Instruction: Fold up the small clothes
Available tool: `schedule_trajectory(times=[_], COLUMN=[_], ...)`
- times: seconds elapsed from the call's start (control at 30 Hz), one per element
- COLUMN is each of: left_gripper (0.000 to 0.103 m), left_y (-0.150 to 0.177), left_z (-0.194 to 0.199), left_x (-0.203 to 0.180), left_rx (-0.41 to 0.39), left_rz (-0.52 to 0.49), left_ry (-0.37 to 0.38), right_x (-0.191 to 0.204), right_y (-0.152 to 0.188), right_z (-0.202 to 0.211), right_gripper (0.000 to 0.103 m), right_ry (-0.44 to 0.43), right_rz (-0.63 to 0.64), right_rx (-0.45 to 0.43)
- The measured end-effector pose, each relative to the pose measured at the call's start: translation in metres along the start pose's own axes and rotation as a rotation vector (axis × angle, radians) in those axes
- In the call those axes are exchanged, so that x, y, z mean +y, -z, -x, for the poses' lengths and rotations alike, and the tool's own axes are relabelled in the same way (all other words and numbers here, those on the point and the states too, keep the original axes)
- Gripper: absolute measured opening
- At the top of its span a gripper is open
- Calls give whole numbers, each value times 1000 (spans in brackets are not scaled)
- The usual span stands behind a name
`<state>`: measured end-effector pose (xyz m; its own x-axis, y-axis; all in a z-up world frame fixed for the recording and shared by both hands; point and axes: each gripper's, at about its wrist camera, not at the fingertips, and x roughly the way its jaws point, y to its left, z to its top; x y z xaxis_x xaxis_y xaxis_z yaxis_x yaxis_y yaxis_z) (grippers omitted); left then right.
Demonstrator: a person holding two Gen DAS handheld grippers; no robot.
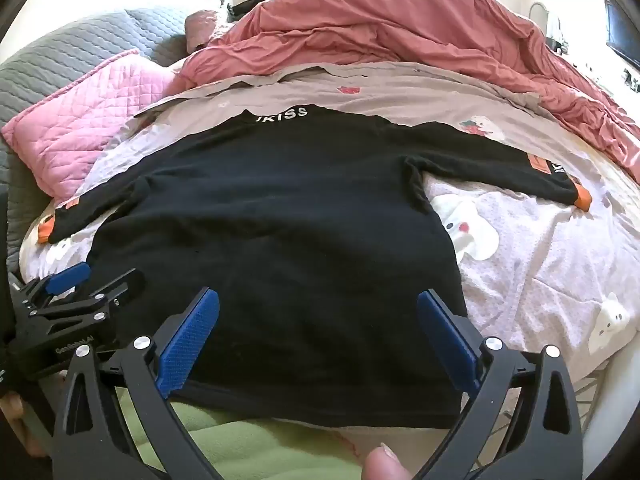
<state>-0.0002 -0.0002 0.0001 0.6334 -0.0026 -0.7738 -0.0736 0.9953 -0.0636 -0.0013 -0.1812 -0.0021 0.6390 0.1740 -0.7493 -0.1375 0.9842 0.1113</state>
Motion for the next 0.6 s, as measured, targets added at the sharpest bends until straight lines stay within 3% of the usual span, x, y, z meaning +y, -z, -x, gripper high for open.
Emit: schedule_trajectory(times=[0.6], left_gripper=[94], left_y=[-5], left_z=[6], left_x=[9], left_rx=[-18], left_rz=[4], left_ry=[0], right_x=[-1], right_y=[2], right_z=[5], right_gripper=[99], right_ry=[8], right_rz=[10], right_rx=[-13])
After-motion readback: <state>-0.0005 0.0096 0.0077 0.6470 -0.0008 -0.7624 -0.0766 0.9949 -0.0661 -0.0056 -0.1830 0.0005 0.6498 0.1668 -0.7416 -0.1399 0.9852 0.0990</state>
